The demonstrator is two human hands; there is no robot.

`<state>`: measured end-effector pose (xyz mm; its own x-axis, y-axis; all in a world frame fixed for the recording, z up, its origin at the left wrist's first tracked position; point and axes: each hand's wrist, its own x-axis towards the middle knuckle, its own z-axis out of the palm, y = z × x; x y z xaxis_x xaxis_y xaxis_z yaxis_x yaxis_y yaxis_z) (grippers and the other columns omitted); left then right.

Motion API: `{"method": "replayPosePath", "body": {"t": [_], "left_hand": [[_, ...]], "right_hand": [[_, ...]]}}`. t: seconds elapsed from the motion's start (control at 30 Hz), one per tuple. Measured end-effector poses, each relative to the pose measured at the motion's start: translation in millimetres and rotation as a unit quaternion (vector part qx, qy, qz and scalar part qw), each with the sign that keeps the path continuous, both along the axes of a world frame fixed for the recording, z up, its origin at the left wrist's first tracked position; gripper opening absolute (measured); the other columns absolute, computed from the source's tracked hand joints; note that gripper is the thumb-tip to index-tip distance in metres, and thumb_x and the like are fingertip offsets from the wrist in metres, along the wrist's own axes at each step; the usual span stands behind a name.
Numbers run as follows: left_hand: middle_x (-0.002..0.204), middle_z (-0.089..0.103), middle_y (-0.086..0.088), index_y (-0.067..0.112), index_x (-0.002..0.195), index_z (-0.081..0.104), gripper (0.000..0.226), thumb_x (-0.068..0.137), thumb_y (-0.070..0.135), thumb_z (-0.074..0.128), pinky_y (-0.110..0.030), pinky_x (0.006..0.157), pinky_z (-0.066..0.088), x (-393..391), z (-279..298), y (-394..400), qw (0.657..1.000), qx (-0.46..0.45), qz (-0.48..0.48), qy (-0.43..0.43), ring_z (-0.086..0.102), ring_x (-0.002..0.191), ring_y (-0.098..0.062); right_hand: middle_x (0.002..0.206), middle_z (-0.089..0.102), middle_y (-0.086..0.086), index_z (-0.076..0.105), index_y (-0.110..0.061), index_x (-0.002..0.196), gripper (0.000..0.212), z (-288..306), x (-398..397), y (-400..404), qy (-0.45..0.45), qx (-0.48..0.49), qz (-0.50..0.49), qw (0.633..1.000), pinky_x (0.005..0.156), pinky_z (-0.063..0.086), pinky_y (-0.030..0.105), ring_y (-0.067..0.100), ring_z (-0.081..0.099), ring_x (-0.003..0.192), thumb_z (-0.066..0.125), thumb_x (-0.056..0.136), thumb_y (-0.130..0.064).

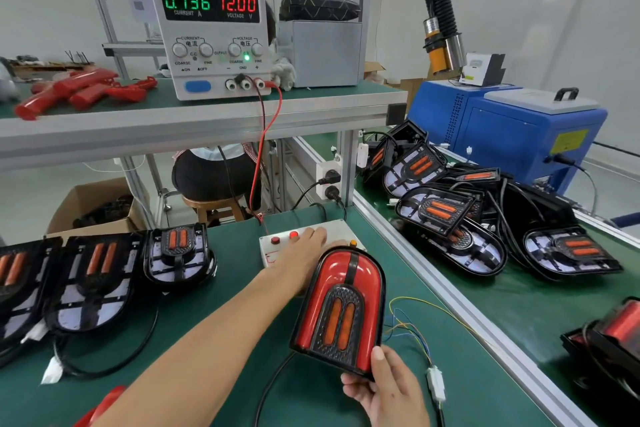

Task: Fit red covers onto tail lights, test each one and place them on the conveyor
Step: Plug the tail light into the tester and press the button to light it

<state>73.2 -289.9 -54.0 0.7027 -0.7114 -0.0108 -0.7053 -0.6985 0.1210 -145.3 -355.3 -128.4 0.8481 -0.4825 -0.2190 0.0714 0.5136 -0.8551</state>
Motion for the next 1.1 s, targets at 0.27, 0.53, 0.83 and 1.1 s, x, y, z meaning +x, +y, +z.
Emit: {"method": "replayPosePath", "body": {"t": [0.27,0.53,0.83,1.1], "left_hand": [[0.137,0.042,-0.009,0.016,0.138,0.044,0.037,0.107,0.037,0.047,-0.047,0.108,0.036,-8,7,-3,0.999,-0.018,0.032,0.033,0.038,0.13,-0.031],[0.141,0.044,-0.009,0.012,0.135,0.043,0.037,0.106,0.033,0.051,-0.048,0.107,0.038,-14,11,2,0.997,-0.038,0.048,0.056,0.039,0.13,-0.032],[0.137,0.043,-0.01,0.012,0.133,0.043,0.035,0.105,0.03,0.051,-0.046,0.099,0.041,-17,15,4,0.996,-0.04,0.036,0.07,0.04,0.127,-0.03],[0.153,0.039,-0.004,0.027,0.161,0.021,0.073,0.101,0.021,0.062,-0.035,0.117,0.028,-11,5,21,0.998,-0.002,-0.06,-0.036,0.035,0.142,-0.023]], "right_hand": [[0.058,0.06,0.029,0.056,0.011,0.1,0.023,-2,2,0,-0.001,0.015,-0.01,1.0,0.042,0.054,0.029,0.025,0.062,0.044,0.039,0.105,-0.004],[0.06,0.062,0.028,0.057,0.01,0.101,0.022,-4,2,0,0.002,0.013,-0.009,1.0,0.044,0.055,0.029,0.025,0.063,0.046,0.04,0.105,-0.004],[0.058,0.062,0.025,0.057,0.009,0.1,0.023,-4,4,-1,0.01,0.018,-0.012,1.0,0.043,0.054,0.028,0.024,0.063,0.044,0.039,0.105,-0.005],[0.068,0.065,0.023,0.058,0.012,0.104,0.025,1,-4,0,0.0,0.0,0.007,1.0,0.048,0.056,0.029,0.024,0.064,0.052,0.041,0.105,-0.006]]}}
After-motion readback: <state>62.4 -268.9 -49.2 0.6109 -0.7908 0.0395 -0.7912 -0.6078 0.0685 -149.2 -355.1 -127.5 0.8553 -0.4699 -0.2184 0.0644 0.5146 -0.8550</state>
